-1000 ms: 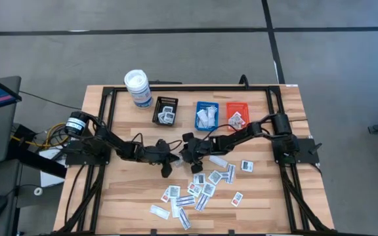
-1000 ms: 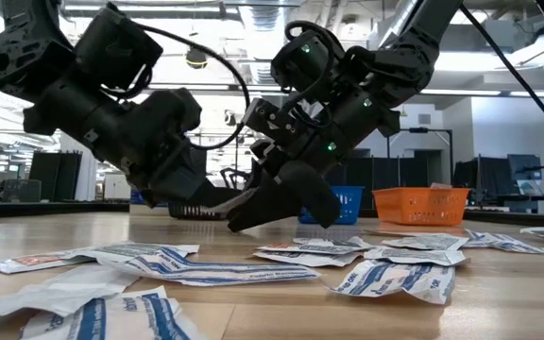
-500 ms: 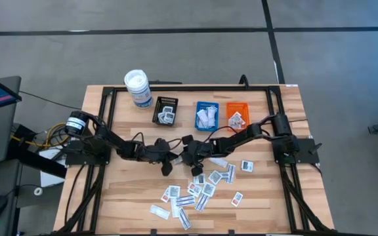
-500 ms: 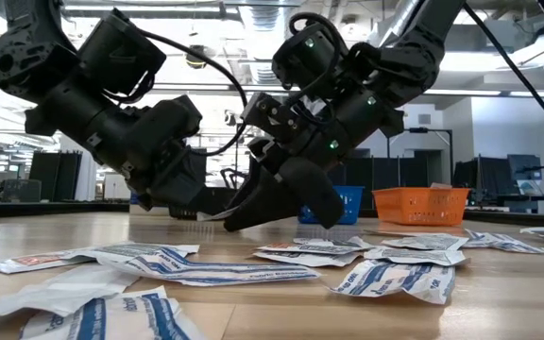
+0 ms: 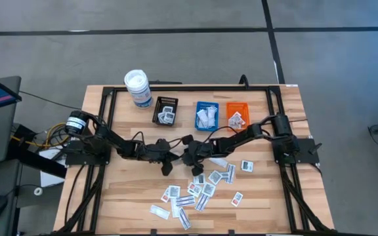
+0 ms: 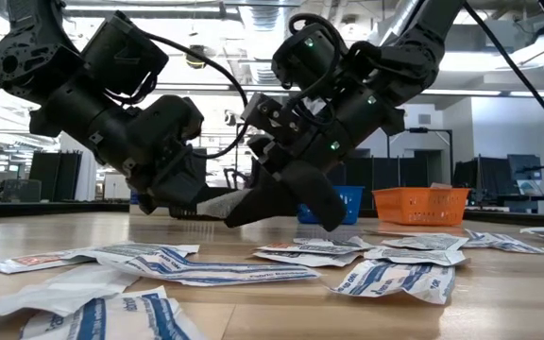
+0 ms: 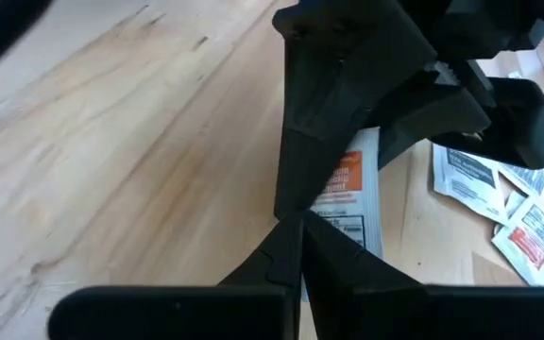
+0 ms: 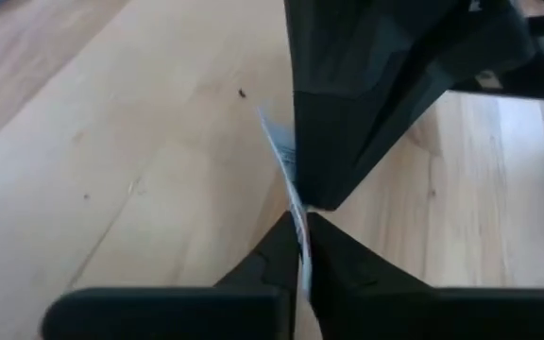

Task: Pick & Place First Aid Supplies
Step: Put the orange ointment pack into the orange bin

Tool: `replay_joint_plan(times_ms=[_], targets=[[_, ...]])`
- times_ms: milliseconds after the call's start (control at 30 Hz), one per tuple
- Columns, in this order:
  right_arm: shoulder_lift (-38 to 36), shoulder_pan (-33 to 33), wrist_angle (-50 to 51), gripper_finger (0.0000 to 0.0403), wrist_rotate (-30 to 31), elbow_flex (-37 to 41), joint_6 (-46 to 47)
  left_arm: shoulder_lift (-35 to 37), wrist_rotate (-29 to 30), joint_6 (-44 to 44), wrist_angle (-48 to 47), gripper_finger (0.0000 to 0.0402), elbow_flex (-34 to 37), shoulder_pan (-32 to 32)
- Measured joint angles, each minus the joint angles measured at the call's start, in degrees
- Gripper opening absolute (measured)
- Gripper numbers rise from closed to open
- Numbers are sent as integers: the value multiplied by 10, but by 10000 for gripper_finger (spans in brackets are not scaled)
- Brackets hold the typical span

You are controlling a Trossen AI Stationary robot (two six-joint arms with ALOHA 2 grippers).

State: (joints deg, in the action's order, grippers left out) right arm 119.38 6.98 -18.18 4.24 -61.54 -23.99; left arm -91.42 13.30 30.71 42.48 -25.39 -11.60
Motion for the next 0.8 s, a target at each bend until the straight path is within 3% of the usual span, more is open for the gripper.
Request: replay_joint_plan(times_ms=[400, 500, 667, 800], targets=[[-24, 26, 72, 3, 36, 0, 11, 0, 16, -3, 0, 53, 0, 2], [-74, 32, 158, 1, 70, -1, 38, 0, 36, -4, -2, 65, 0, 2], [-194, 40, 383, 2, 137, -3, 141, 0, 45, -4, -3, 72, 0, 2], [-280, 36, 545, 2, 247, -3, 215, 0, 45, -4, -2, 68, 0, 2]])
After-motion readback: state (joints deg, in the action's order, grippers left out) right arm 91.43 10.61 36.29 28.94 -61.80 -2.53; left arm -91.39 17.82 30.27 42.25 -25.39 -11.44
